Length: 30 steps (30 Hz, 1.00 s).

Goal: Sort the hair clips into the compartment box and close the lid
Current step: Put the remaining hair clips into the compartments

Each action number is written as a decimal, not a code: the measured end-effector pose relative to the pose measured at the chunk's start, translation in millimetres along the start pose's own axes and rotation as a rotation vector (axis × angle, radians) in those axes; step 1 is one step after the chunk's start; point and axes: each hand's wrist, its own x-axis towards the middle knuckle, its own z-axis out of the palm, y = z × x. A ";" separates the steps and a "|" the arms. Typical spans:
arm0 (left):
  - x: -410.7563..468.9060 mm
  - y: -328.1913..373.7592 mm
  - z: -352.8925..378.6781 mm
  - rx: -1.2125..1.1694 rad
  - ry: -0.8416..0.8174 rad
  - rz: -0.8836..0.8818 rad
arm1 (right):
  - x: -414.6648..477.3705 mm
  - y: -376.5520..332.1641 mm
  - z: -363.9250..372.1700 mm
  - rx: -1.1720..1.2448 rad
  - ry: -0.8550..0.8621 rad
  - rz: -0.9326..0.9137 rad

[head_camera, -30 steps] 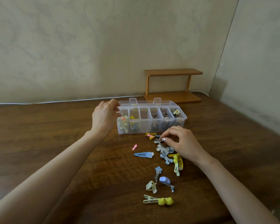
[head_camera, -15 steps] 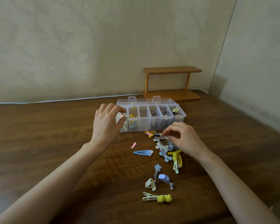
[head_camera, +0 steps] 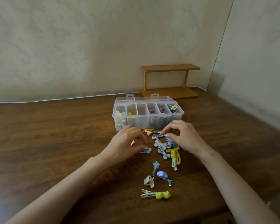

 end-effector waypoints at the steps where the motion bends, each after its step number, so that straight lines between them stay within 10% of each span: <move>1: -0.1 2.0 0.1 -0.025 -0.017 0.006 | 0.1 0.2 0.2 0.000 -0.001 -0.001; 22: -5.2 28.6 -25.0 -0.254 -0.633 0.077 | 0.2 3.2 1.8 -0.003 0.014 0.002; 30: -4.9 33.2 -19.1 -0.427 -0.413 -0.104 | -3.9 -7.0 -1.6 0.178 0.011 -0.030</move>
